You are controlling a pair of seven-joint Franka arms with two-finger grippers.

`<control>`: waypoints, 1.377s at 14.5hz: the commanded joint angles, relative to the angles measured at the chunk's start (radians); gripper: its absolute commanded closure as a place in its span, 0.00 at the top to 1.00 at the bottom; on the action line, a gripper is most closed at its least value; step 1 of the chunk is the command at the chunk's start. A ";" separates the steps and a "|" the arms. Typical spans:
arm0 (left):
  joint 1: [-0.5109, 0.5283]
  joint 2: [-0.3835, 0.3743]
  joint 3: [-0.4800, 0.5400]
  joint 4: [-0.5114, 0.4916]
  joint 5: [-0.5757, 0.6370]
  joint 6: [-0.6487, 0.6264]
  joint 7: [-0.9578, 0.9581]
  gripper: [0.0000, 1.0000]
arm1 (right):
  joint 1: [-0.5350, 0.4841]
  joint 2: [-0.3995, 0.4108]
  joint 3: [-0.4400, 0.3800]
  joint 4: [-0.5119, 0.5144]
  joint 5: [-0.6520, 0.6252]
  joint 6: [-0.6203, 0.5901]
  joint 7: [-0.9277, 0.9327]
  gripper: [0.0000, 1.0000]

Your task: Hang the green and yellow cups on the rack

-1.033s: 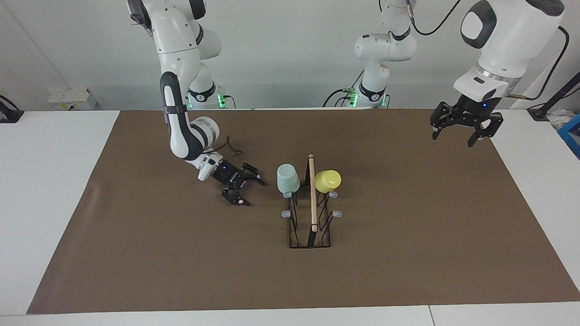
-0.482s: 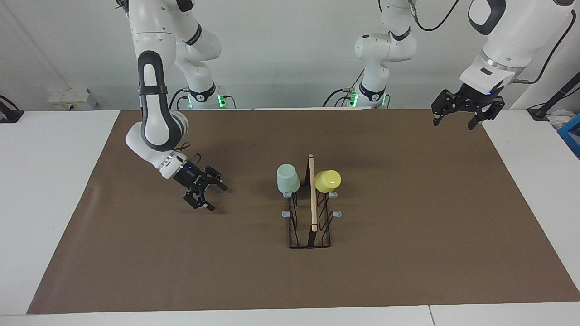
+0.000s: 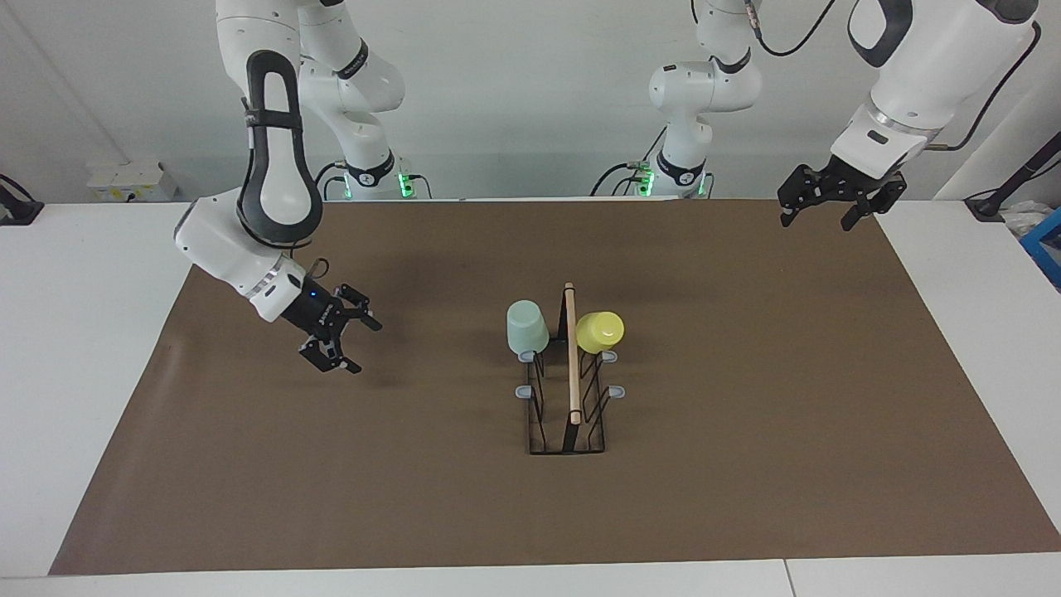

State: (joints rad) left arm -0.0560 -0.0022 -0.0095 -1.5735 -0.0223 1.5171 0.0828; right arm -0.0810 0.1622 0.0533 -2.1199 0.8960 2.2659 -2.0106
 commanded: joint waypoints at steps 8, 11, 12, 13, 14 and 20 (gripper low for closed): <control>0.004 -0.035 -0.007 -0.036 0.056 0.025 -0.008 1.00 | -0.045 -0.127 0.013 0.221 -0.621 -0.368 0.655 1.00; 0.001 -0.035 -0.001 -0.037 0.055 0.041 -0.006 1.00 | -0.045 -0.144 0.019 0.276 -0.672 -0.497 0.863 1.00; -0.001 -0.035 0.000 -0.037 0.051 0.041 -0.006 1.00 | -0.049 -0.144 0.017 0.296 -0.671 -0.525 0.922 1.00; -0.004 -0.035 0.003 -0.037 0.048 0.040 -0.006 1.00 | -0.054 -0.144 0.014 0.322 -0.670 -0.554 0.994 1.00; -0.013 -0.035 0.017 -0.037 0.047 0.040 -0.006 1.00 | -0.054 -0.144 0.013 0.355 -0.672 -0.592 1.082 1.00; -0.061 -0.035 0.082 -0.036 0.042 0.037 0.011 1.00 | -0.045 -0.164 0.019 0.454 -0.807 -0.790 1.432 1.00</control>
State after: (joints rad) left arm -0.0997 -0.0101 0.0548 -1.5762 0.0141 1.5346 0.0836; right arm -0.1234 0.0049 0.0643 -1.6818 0.1401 1.5118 -0.6727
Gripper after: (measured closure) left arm 0.000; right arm 0.000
